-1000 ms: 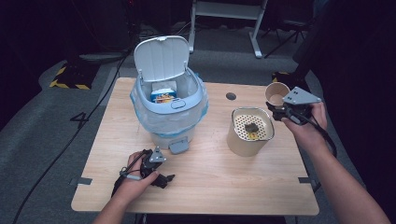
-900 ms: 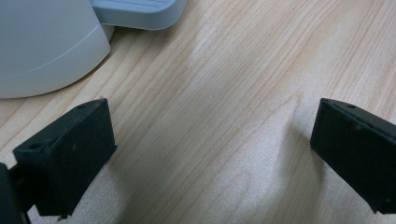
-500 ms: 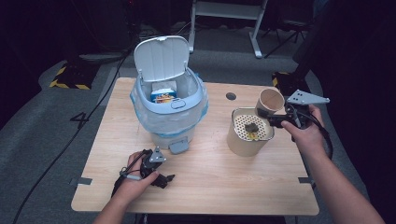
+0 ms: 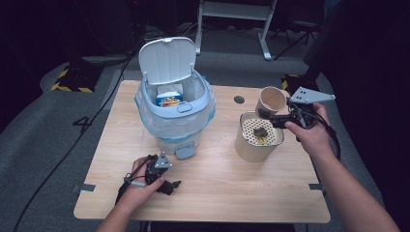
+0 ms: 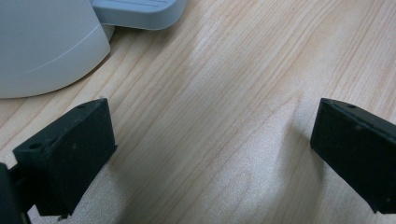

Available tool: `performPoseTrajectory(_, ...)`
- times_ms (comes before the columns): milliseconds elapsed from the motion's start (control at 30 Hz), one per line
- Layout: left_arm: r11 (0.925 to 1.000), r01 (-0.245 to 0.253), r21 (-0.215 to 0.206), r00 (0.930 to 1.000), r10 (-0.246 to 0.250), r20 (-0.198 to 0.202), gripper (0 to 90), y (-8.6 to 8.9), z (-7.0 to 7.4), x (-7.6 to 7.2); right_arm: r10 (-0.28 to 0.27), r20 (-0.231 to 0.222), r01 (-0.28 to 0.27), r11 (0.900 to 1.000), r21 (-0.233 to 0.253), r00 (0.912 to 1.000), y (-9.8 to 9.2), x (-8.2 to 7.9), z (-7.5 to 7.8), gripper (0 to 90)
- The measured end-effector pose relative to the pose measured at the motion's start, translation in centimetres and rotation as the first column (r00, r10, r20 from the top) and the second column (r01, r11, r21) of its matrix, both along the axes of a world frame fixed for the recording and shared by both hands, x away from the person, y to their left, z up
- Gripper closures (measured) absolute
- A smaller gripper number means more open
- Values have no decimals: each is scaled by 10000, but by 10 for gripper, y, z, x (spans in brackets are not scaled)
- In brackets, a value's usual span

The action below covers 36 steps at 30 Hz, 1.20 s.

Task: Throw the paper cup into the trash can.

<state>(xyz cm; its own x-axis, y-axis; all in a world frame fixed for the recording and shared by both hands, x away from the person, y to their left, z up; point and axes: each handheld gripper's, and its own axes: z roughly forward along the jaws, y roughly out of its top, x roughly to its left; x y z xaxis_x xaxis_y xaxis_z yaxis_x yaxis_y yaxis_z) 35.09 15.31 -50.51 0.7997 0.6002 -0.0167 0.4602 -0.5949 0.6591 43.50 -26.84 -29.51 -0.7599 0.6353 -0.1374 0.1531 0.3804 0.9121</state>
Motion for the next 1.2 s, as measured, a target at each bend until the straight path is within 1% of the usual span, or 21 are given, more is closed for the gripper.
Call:
performPoseTrajectory(67, 10000, 5, -5, 10000, -5, 0, 1, 0, 0, 0, 101, 13, -101, 9999, -13, 9999, 3, 1, 2, 294)
performPoseTrajectory(133, 10000, -2, -9, 10000, 2, 2, 1, 0, 0, 0, 472, 59, -471, 9987, -176, 9989, 15, 6, 14, 294)
performPoseTrajectory(167, 10000, -3, -2, 10000, 3, 2, 1, 0, 0, 0, 472, 59, -471, 9987, -176, 9989, 15, 6, 14, 294)
performPoseTrajectory(233, 10000, -2, 2, 10000, 2, 4, 1, 0, 0, 0, 649, 85, -647, 9977, -204, 9979, 23, 11, 22, 294)
performPoseTrajectory(400, 10000, -4, 3, 10000, 4, 3, 1, 0, 0, 0, 1022, -145, -1022, 9948, 26, 9947, 36, 23, 32, 293)
performPoseTrajectory(433, 10000, -5, 3, 10000, 5, 3, 1, 0, 0, 0, 1188, -227, -1188, 9929, 15, 9927, 40, 27, 34, 293)
performPoseTrajectory(500, 10000, -2, 8, 10000, 2, 6, 1, 0, 0, 0, 1492, -217, -1495, 9887, -115, 9886, 44, 33, 38, 292)
performPoseTrajectory(733, 10000, -18, 24, 10000, 18, 1, 0, 0, 0, 1, 2284, -450, -2276, 9735, 221, 9725, 61, 50, 52, 291)
performPoseTrajectory(833, 10000, -38, -6, 10000, 38, -12, 0, 0, 0, 1, 2500, -526, -2489, 9682, 258, 9668, 70, 55, 56, 290)
performPoseTrajectory(967, 10000, -35, -1, 10000, 35, -9, 0, 0, 0, 2, 2686, -376, -2681, 9632, 176, 9625, 86, 61, 65, 288)
performPoseTrajectory(1000, 10000, -38, 3, 10000, 38, -20, 0, 0, 0, 2, 2775, -319, -2774, 9607, 77, 9602, 94, 65, 68, 287)
performPoseTrajectory(1067, 10000, -40, -15, 10000, 40, -38, 0, 0, 0, 2, 2817, -313, -2816, 9595, 57, 9590, 97, 66, 68, 287)
performPoseTrajectory(1167, 10000, -70, -1, 10000, 70, -68, 0, 0, 0, 2, 3090, -443, -3087, 9510, 134, 9500, 108, 71, 71, 286)
performPoseTrajectory(1200, 10000, -68, -1, 10000, 68, -66, 0, 0, 0, 2, 3205, -424, -3202, 9472, 143, 9463, 112, 72, 72, 285)
